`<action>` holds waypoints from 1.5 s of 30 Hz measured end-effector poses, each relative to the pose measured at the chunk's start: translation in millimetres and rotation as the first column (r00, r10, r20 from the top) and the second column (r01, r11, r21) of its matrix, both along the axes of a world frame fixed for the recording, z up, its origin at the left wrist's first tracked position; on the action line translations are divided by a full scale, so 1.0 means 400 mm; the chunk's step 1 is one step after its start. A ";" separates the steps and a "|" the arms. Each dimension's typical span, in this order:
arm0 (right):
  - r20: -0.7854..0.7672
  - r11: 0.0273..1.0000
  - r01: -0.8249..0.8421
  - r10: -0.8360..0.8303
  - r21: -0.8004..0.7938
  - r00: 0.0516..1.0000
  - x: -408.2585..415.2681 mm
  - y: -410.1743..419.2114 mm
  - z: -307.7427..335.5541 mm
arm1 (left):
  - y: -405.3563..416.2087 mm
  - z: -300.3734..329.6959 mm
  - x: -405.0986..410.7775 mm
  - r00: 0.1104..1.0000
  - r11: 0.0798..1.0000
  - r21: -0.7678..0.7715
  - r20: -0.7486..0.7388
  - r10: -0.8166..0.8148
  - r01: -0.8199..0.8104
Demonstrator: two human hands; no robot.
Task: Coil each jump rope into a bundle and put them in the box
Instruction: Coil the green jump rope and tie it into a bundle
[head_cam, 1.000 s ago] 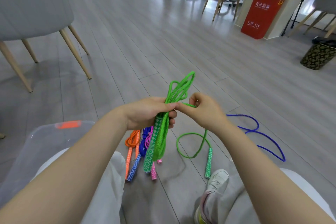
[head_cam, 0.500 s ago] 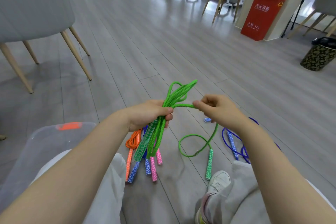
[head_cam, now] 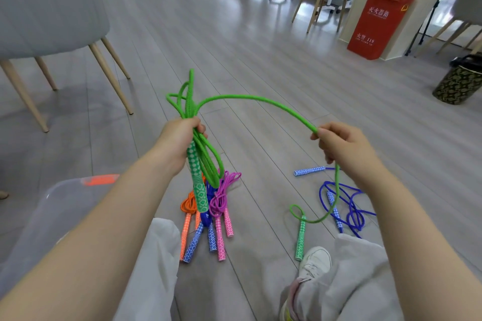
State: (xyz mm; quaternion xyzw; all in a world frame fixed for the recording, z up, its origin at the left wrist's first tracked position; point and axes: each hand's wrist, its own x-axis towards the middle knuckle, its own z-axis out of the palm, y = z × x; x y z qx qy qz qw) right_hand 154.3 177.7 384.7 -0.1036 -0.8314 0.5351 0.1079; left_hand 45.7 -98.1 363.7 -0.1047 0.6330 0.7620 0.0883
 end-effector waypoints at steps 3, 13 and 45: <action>-0.051 0.996 -0.048 0.045 -0.077 0.998 -0.009 -0.063 -0.008 | 0.033 -0.009 0.018 0.995 0.995 -0.025 0.026 -0.100 0.100; -0.141 0.973 -0.181 0.201 0.141 0.969 -0.022 -0.196 -0.075 | 0.095 -0.004 0.072 0.930 0.929 0.059 0.025 -0.367 0.365; 0.157 0.940 -0.323 0.305 0.107 0.939 -0.013 -0.150 -0.039 | 0.080 0.040 0.088 0.900 0.824 0.421 0.040 -0.434 0.379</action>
